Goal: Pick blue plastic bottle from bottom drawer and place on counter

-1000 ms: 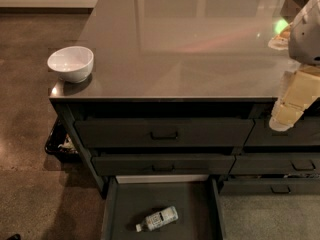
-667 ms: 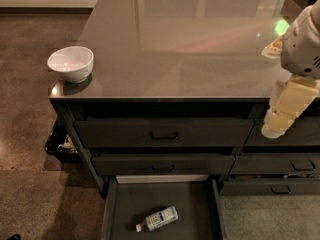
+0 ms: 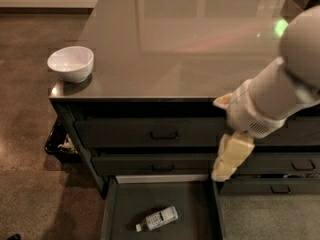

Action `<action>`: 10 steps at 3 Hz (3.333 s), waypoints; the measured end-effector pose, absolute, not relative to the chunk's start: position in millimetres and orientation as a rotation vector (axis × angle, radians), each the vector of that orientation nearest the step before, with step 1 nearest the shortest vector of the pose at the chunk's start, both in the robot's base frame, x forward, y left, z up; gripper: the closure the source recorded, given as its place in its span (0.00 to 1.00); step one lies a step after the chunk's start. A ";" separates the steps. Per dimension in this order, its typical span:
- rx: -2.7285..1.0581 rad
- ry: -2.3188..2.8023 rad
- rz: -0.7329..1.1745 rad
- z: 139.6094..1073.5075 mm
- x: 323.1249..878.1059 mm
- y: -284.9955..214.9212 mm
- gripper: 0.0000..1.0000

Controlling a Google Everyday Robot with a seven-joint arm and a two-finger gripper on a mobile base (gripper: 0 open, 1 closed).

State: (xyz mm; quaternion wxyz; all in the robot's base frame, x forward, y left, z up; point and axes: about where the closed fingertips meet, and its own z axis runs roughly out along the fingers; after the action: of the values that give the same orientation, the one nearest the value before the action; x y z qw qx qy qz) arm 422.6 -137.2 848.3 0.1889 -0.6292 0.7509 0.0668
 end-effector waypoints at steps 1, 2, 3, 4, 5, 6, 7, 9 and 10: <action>-1.813 2.087 0.392 790.7 416.6 -113.9 0.00; -1.813 2.087 0.392 790.6 416.6 -113.9 0.00; -1.849 2.117 0.372 770.7 415.0 -100.3 0.00; -1.844 2.092 0.470 716.6 411.9 -74.7 0.00; -1.762 2.000 0.592 653.7 420.0 -36.0 0.00; -1.762 2.000 0.592 653.6 420.0 -36.0 0.00; -1.749 1.997 0.620 620.1 410.9 -20.1 0.00; -1.683 2.012 0.876 489.3 368.9 39.4 0.00; -1.682 2.010 0.891 483.8 368.5 41.6 0.00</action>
Offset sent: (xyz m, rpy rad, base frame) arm -0.0050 0.0205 -0.0481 0.0723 0.0827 0.0531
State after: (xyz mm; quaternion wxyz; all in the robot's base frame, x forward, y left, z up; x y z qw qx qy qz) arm 368.5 41.6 483.8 0.1855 -0.5970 0.7135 0.3164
